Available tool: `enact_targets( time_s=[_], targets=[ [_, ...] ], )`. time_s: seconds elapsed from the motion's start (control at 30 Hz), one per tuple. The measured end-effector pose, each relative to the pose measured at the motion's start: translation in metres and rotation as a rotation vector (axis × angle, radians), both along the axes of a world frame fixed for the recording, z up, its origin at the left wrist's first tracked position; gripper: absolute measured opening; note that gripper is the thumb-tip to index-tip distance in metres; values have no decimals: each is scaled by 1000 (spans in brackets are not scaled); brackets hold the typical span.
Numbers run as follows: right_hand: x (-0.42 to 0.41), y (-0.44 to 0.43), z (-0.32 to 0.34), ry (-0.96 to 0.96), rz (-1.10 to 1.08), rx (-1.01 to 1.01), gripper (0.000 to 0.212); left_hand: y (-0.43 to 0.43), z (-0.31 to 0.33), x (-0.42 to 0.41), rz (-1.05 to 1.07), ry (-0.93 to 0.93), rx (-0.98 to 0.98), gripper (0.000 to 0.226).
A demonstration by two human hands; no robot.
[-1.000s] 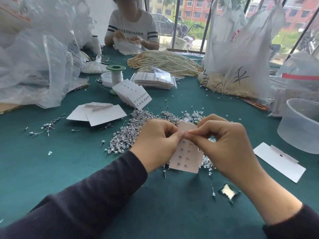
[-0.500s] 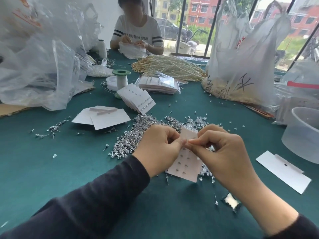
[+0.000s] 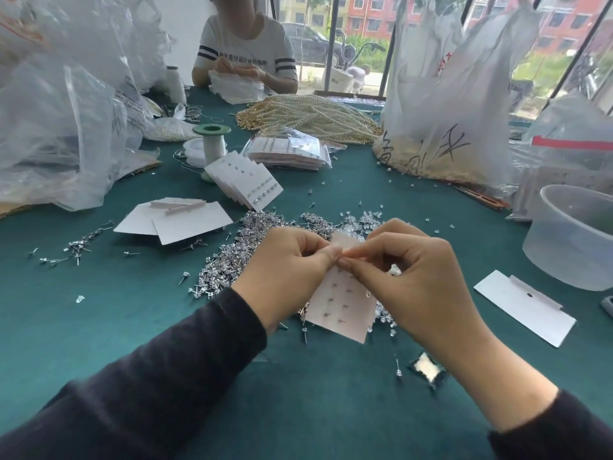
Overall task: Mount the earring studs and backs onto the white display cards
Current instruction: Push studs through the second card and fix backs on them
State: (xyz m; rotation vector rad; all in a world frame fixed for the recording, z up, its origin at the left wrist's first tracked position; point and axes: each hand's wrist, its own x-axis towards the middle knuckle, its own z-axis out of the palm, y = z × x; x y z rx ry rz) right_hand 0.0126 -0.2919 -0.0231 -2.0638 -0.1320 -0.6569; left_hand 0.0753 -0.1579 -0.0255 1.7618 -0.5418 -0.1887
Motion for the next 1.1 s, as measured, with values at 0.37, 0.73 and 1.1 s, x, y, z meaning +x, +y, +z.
enact_targets(
  time_s=[0.37,0.73,1.1],
  targets=[
    [0,6,-5,-15,-109,-23,10,-3,-5,1,75,50,13,26],
    [-2,5,-1,52,-62,-61,10,-3,-2,-4,62,-67,123,33],
    [-3,6,-1,-14,-49,-222,11,-1,0,-6,67,-181,172,33]
  ],
)
